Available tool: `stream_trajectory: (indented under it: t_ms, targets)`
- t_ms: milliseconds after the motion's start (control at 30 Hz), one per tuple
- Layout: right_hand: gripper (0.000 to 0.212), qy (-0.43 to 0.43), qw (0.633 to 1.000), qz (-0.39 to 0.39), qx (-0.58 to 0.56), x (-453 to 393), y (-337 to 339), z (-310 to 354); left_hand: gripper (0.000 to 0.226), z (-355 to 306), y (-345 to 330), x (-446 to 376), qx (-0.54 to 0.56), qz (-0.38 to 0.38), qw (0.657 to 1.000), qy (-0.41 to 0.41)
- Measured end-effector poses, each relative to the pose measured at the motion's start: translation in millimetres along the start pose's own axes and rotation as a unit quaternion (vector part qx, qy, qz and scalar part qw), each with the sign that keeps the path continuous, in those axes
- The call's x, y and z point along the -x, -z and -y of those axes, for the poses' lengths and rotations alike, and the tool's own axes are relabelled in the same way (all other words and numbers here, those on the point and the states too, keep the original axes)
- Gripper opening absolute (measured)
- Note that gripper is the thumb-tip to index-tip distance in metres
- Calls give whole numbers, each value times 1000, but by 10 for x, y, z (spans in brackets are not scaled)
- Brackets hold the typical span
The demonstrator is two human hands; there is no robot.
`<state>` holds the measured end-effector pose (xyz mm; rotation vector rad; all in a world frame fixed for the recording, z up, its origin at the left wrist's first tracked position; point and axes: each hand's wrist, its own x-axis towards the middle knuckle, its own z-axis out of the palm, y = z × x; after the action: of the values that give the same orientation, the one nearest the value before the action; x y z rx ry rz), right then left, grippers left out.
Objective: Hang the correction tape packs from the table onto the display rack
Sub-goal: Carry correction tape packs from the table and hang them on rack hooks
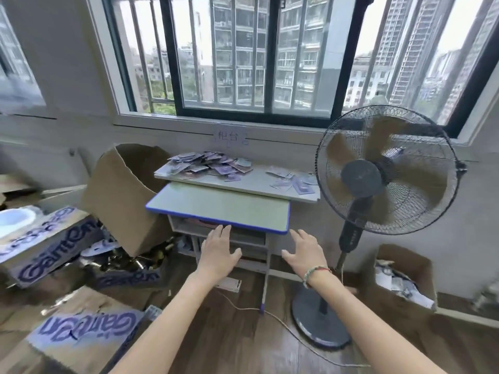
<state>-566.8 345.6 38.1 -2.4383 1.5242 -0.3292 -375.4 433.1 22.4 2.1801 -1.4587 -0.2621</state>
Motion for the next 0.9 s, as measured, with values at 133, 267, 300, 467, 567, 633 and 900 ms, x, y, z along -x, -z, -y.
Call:
stream_trajectory:
  t_ms: [133, 267, 300, 467, 567, 633, 900]
  targets:
    - [60, -9, 1000, 6, -8, -533, -104, -66, 69, 77, -147, -589, -14, 10, 1000, -7]
    - [59, -40, 999, 7, -9, -1154, -202, -121, 69, 96, -285, -1262, -21, 42, 998, -32]
    - [60, -49, 999, 11, -10, -1317, -227, -111, 70, 118, -303, -1451, -21, 47, 998, -37]
    - [61, -101, 995, 21, -5, -2112, -298, -66, 68, 277, -258, -2404, -11, 60, 997, -52]
    - [61, -123, 992, 10, -18, -2543, -334, -83, 67, 344, -221, -2953, -7, 54, 997, -59]
    - [60, -134, 991, 12, -12, -2760, -377, -138, 68, 352, -264, -3238, 1, 58, 996, -73]
    - [54, -192, 981, 22, -11, -3517, -627, -524, 71, 219, -779, -4109, 5, 123, 988, -98]
